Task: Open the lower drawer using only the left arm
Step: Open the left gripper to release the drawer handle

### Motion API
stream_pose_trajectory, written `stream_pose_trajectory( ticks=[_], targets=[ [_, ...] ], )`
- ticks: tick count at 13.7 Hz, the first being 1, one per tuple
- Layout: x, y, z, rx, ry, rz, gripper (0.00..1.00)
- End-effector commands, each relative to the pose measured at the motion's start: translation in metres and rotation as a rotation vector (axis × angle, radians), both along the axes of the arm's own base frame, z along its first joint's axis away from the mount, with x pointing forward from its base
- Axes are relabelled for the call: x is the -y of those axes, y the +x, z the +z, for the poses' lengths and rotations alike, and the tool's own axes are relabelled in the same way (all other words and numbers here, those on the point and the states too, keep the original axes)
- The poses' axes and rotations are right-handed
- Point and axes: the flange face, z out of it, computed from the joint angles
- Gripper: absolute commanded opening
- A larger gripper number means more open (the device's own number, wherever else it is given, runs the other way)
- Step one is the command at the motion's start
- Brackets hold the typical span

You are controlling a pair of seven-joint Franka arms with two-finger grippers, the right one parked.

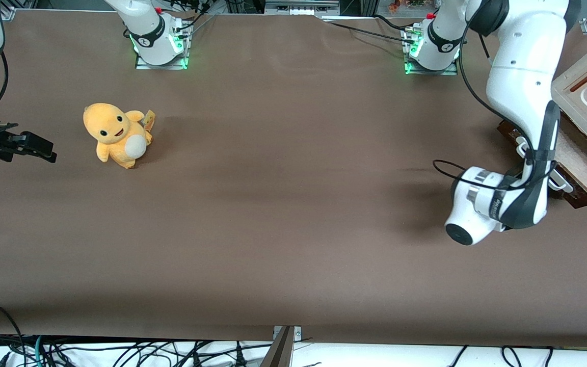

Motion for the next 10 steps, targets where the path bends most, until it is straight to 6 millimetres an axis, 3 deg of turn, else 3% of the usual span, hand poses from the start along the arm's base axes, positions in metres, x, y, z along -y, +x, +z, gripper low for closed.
stream_pose_trajectory(
  ticks=[1, 6, 10],
  targets=[
    [0.024, 0.014, 0.070, 0.067, -0.166, 0.002, 1.00],
    [0.040, 0.030, 0.178, 0.161, -0.597, 0.020, 1.00],
    [0.055, 0.023, 0.252, 0.242, -0.835, -0.055, 1.00]
  ],
)
